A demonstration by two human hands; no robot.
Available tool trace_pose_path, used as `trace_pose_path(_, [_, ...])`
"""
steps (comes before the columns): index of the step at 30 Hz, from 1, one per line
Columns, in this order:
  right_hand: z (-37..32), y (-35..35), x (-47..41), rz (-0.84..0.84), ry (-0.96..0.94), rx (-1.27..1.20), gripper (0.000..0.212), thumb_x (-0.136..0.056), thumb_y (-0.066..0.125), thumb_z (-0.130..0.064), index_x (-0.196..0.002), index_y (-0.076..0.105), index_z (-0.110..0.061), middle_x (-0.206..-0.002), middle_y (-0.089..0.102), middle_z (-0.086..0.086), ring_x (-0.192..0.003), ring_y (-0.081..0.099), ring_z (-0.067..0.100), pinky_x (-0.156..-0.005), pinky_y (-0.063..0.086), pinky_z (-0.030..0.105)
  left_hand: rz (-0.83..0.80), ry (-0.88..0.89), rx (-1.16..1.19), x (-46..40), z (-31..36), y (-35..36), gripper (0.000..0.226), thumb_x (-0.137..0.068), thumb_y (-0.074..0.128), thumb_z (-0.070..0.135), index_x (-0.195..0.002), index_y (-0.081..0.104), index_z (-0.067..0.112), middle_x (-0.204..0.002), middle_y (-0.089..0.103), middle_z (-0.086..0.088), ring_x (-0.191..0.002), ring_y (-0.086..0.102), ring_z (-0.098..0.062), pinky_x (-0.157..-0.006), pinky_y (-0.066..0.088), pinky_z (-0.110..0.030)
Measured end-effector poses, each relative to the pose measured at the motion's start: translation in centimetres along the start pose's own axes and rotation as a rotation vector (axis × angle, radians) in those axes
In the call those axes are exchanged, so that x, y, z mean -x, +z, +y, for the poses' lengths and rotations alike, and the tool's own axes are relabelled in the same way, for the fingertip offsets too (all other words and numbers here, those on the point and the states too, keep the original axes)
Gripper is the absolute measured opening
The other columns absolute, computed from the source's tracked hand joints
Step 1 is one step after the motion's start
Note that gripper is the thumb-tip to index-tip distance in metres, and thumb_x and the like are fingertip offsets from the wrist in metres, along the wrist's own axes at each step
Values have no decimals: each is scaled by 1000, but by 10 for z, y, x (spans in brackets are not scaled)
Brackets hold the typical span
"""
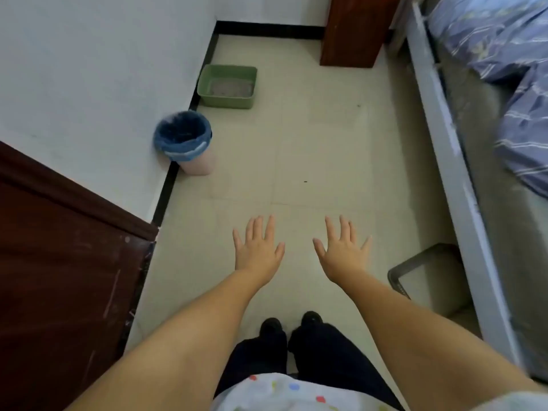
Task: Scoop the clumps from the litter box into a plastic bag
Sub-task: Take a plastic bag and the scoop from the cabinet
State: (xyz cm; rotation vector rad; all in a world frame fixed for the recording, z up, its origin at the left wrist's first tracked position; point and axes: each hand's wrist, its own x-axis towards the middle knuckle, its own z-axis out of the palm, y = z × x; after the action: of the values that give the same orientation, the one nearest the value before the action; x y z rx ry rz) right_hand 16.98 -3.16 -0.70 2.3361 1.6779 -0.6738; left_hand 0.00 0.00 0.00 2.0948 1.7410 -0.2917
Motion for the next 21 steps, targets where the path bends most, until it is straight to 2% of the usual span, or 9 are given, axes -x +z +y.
trace_pose_path(8, [20, -55, -66, 67, 44, -7, 61, -97, 13, -53, -149, -9, -30, -159, -7, 3, -146, -7, 22, -114, 0, 58, 48, 50, 3, -84, 27, -37, 63, -98, 23, 45, -150, -4, 22, -158, 5, -6, -145, 2, -23, -115, 1, -53])
trace_pose_path(15, [74, -125, -183, 122, 73, -7, 60, -97, 14, -52, -149, -6, -31, -159, -5, 2, -146, -7, 22, -114, 0, 57, 101, 128, 46, -209, 115, -81, 63, -98, 24, 45, -150, -3, 21, -158, 6, -6, -145, 2, -22, -115, 1, -53])
trace_pose_path(21, [120, -211, -295, 113, 54, 26, 60, -97, 13, -53, -149, -6, -30, -159, -6, 3, -146, -8, 23, -114, -1, 56, 93, 96, 51, -315, 187, -132, 63, -98, 25, 45, -150, -2, 22, -158, 7, -5, -145, 3, -22, -115, 2, -52])
